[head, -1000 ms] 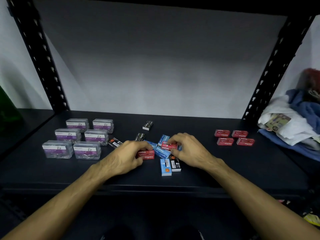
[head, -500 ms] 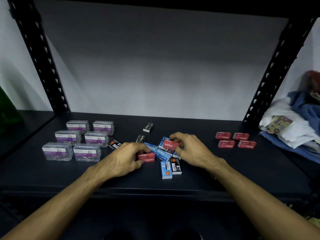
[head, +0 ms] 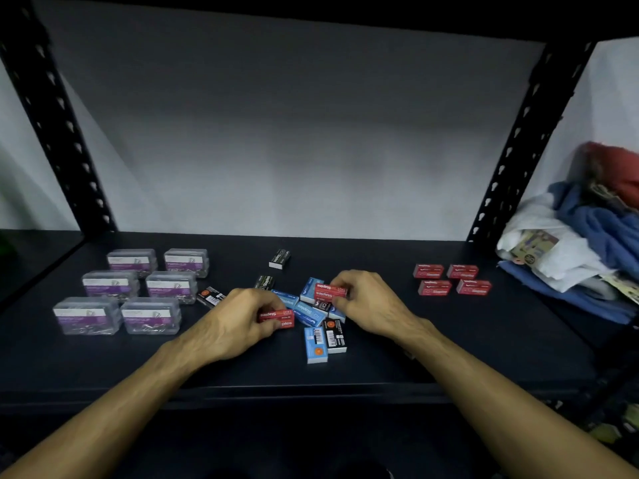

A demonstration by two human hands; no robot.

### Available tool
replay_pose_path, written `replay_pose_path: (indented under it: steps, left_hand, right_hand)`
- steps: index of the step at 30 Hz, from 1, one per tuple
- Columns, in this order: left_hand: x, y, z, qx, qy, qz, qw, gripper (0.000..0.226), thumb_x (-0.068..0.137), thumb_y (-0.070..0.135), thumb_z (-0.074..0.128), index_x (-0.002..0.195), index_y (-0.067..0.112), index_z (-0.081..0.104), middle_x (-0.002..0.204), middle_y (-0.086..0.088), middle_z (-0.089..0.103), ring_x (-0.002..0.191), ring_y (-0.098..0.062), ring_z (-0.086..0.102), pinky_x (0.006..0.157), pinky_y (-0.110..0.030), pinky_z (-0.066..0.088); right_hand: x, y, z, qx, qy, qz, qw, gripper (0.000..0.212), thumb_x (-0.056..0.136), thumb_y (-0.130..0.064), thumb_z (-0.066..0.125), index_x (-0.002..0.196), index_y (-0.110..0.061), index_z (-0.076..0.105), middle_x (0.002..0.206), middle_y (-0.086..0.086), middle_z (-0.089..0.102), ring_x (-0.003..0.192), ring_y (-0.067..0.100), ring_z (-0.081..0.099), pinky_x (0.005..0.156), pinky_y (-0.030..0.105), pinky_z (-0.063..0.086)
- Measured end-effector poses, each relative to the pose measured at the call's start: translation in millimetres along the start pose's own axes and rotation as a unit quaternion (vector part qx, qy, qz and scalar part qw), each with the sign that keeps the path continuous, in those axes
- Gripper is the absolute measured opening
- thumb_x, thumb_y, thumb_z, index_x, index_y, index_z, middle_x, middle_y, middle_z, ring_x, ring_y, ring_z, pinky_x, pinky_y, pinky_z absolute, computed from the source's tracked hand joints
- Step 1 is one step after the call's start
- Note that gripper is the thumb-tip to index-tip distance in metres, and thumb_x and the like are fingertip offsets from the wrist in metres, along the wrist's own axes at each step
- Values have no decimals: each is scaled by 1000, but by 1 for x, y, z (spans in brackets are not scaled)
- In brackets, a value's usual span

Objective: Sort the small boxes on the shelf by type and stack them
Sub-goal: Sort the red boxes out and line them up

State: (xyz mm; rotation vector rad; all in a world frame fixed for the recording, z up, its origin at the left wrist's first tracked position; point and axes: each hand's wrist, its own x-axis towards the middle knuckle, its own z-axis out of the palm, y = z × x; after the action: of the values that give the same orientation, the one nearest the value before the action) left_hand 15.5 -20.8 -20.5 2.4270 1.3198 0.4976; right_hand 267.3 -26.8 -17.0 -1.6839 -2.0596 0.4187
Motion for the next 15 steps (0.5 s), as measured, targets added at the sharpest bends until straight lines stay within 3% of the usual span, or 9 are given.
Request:
replay_pose_path:
  steps: [6, 12, 15]
  left_hand:
    - [18, 14, -1, -14, 16, 14, 1000, 15, 87, 31, 72, 102, 35, 70, 90, 16, 69, 79, 2, 62, 67, -11, 43]
    - [49, 53, 10, -27, -9, 62, 998, 14, 88, 29, 71, 102, 31, 70, 89, 16, 69, 79, 1, 63, 72, -18, 51]
    - [67, 77, 19, -33, -14, 86, 996, 14, 88, 29, 71, 101, 31, 70, 90, 16, 71, 83, 4, 64, 76, -20, 52]
  right_hand:
    - [-15, 10, -22, 25, 41, 15, 999, 15, 87, -20, 66, 101, -21, 69, 97, -8, 62, 75, 4, 56, 61, 13, 38]
    - [-41, 34, -61, 37, 69, 64, 995, 13, 84, -19, 65, 95, -26, 68, 80, -7, 68, 70, 8, 64, 60, 26, 51]
    - [-57, 53, -82, 20, 72, 96, 993, 14, 83, -20, 65, 95, -27, 67, 82, -9, 68, 71, 5, 65, 61, 24, 51]
